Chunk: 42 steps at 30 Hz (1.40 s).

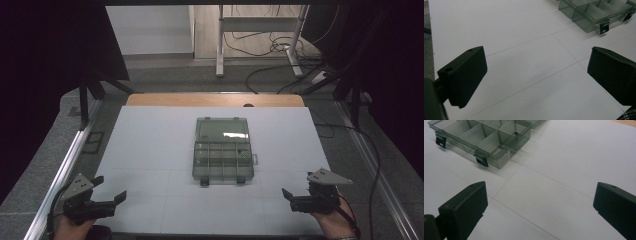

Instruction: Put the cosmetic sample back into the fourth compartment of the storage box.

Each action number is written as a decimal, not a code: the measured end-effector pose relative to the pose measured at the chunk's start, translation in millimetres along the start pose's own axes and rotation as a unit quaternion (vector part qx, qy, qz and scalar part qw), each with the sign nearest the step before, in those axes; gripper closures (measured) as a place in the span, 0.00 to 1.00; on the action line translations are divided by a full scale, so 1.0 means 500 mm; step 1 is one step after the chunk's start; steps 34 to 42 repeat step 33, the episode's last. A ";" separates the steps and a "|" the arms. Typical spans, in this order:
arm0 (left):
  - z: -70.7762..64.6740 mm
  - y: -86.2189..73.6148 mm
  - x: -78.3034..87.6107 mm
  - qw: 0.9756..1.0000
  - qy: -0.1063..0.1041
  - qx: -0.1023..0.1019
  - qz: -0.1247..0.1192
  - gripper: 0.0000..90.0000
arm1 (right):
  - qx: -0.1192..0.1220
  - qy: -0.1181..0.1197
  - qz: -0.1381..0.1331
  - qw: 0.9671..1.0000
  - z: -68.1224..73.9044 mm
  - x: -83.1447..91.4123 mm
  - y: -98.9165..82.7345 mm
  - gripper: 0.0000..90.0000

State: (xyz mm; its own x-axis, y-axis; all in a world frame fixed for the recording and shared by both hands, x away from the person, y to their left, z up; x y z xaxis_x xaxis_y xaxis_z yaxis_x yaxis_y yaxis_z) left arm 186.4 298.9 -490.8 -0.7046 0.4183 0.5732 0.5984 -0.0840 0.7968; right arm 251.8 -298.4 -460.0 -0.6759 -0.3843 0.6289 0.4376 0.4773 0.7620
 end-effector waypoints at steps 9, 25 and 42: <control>0.000 0.000 0.000 1.000 -0.001 -0.001 0.000 0.03 | -0.005 -0.016 0.004 1.000 -0.003 0.015 -0.018 0.00; 0.000 0.000 0.000 1.000 0.000 0.000 0.000 0.03 | -0.016 -0.030 0.020 0.999 -0.005 0.032 -0.050 0.00; 0.000 0.001 -0.001 1.000 0.000 -0.001 0.000 0.03 | -0.027 -0.031 0.022 0.999 -0.011 0.031 -0.058 0.00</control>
Point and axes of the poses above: each handheld gripper's, and its own axes: x roughly backward along the jaws, y roughly out of its top, z roughly to its left, the point moved 1 cm from there along -x, roughly forward along the jaws, and after that the axes turned 6 degrees about x, right-handed, at the moved point
